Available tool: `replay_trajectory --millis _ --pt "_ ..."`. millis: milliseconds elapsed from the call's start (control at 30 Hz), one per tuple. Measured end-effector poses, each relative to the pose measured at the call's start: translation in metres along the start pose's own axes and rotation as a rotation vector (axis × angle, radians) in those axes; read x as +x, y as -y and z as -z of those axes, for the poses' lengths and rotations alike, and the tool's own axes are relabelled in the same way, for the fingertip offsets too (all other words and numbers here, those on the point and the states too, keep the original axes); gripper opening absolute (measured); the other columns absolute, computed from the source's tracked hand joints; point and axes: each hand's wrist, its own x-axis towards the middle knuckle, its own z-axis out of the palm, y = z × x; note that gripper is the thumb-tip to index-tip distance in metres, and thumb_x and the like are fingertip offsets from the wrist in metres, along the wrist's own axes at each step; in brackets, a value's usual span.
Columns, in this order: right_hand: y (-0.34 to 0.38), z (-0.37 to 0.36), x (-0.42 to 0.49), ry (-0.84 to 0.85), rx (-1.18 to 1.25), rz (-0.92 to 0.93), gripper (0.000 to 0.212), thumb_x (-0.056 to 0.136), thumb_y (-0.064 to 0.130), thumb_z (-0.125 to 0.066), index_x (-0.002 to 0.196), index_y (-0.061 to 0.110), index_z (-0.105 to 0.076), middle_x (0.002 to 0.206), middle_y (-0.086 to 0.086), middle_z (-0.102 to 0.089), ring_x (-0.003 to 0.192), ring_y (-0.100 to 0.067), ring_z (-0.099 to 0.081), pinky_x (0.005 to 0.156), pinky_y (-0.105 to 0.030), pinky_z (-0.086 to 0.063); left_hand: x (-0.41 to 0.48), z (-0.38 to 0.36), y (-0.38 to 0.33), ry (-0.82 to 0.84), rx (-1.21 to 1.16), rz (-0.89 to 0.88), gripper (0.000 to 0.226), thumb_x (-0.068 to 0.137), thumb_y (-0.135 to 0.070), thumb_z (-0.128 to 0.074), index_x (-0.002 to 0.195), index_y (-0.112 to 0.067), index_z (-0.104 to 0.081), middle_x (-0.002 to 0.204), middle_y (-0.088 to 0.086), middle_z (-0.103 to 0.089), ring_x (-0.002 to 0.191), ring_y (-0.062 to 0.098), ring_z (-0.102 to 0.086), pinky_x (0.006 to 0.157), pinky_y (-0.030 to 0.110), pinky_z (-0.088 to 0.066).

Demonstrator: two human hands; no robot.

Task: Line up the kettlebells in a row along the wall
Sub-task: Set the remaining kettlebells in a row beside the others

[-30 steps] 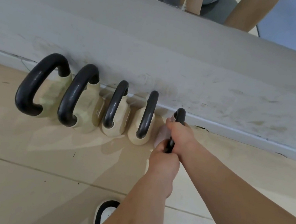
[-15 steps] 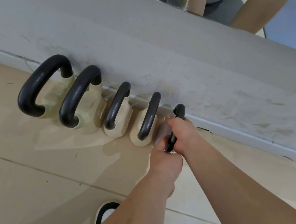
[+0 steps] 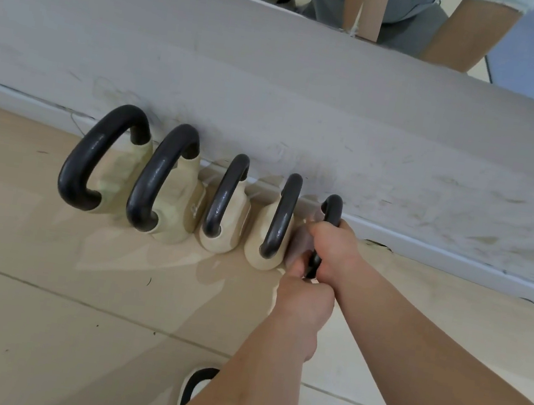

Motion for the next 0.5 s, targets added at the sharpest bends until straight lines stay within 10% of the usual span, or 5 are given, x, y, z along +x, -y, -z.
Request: replay_trajectory --millis 267,500 --pt "0.005 0.001 0.001 0.002 -0.083 0.036 0.011 0.099 0.015 -0.062 0.094 0.025 -0.06 0.101 -0.011 -0.061 0.09 -0.028 -0.056 0.096 -0.05 -0.053 -0.019 -0.002 -0.013 -0.033 0.061 -0.048 0.077 0.085 0.003 -0.044 0.142 -0.048 -0.049 0.121 -0.014 -0.068 0.094 0.002 -0.061 0.063 0.016 -0.041" --pt "0.011 0.015 0.005 0.024 -0.228 0.069 0.01 0.102 0.015 -0.061 0.112 0.017 -0.061 0.093 -0.009 -0.058 0.077 -0.025 -0.054 0.066 -0.035 -0.047 -0.019 -0.005 -0.008 0.064 0.199 -0.031 0.09 0.081 0.004 -0.036 0.145 -0.059 -0.038 0.125 -0.022 -0.061 0.1 0.013 -0.06 0.077 0.022 -0.046"
